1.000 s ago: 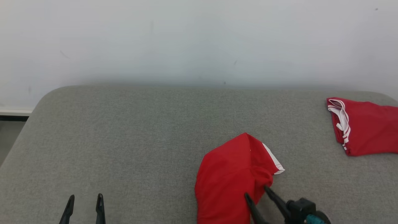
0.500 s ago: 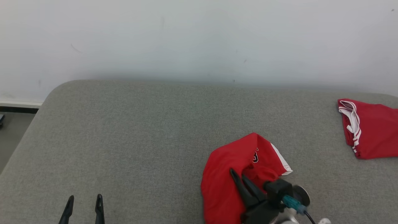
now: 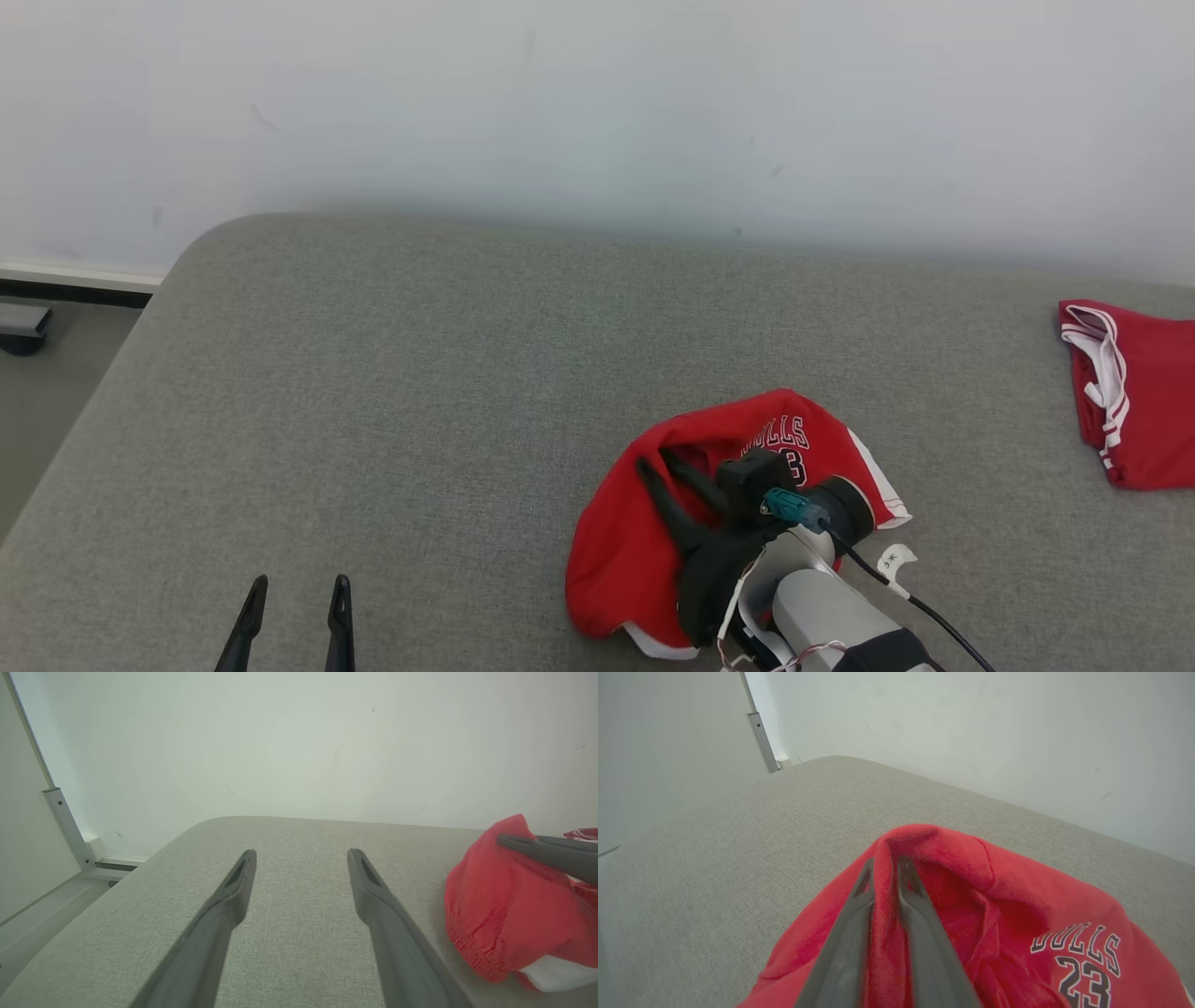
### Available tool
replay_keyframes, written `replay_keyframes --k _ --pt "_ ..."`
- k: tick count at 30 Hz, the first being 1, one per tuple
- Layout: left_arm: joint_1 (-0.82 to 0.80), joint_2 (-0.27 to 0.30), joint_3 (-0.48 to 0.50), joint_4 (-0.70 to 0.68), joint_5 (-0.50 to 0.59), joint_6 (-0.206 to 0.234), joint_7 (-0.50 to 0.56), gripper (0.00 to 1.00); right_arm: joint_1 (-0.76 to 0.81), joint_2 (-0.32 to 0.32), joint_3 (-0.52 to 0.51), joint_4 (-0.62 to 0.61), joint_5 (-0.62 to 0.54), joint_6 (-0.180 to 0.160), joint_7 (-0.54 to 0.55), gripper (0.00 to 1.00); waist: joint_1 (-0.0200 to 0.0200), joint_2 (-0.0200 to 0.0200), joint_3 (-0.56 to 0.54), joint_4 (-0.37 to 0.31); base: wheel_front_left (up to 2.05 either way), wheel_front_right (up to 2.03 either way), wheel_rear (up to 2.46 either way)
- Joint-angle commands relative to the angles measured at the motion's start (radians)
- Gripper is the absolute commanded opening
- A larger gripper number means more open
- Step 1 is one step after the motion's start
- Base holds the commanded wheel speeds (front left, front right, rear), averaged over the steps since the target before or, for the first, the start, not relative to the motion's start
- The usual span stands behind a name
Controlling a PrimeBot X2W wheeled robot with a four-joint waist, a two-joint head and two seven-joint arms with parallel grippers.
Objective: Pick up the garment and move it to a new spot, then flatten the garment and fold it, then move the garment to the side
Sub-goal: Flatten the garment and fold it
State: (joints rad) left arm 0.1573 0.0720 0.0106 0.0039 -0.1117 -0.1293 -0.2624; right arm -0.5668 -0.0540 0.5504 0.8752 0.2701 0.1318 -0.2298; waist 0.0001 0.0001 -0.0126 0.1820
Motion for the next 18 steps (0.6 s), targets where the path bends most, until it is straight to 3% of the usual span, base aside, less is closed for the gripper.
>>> replay_keyframes --k 1,8,18 --pt "-0.01 -0.002 -0.001 0.002 -0.004 -0.001 -0.003 1.0 -0.016 0.005 0.005 0.01 0.02 -0.003 -0.013 1.0 -0.0001 -0.0001 0.0 0.003 0.0 0.0 0.0" --pt "0.011 -0.005 0.014 0.0 0.001 -0.001 -0.003 1.0 -0.013 0.005 0.036 -0.016 0.13 -0.003 -0.035 1.0 -0.0001 -0.0001 -0.016 -0.037 0.0 0.0 0.0" --pt "0.025 -0.008 0.016 -0.007 0.005 -0.001 -0.003 1.0 0.215 -0.144 -0.056 -0.365 0.097 -0.003 -0.035 1.0 -0.0001 -0.0001 -0.034 -0.064 0.0 0.0 0.0"
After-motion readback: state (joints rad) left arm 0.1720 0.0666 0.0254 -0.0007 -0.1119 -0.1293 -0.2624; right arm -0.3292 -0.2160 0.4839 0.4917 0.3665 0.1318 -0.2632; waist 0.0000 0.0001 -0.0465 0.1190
